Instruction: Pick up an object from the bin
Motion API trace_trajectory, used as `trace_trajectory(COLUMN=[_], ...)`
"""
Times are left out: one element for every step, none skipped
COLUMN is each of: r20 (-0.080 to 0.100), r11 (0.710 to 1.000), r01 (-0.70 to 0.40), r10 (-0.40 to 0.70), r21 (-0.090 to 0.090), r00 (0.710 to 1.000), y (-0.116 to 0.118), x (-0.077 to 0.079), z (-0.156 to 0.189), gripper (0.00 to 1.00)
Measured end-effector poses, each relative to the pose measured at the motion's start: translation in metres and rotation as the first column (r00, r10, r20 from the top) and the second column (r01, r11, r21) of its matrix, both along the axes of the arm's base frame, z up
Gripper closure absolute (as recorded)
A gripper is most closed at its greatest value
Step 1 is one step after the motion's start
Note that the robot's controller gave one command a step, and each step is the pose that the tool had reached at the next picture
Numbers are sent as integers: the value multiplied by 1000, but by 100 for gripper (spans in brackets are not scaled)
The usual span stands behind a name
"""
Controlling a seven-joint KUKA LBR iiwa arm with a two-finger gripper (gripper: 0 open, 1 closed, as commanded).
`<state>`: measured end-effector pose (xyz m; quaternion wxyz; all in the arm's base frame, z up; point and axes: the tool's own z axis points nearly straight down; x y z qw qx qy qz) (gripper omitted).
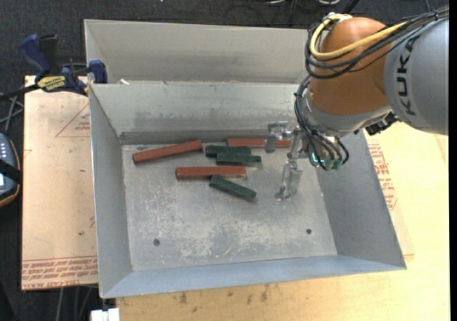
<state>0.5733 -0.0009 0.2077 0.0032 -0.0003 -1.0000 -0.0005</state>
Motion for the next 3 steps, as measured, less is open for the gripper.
trace_trajectory(r20=[7, 17, 15], r11=[1000, 998, 999], r01=[0, -55, -41], r10=[0, 55, 41], r21=[0, -1, 0], r00=[1000, 998, 999], y=[0, 6, 14], x=[1, 17, 34], z=[4, -24, -77], gripper=[0, 0, 0])
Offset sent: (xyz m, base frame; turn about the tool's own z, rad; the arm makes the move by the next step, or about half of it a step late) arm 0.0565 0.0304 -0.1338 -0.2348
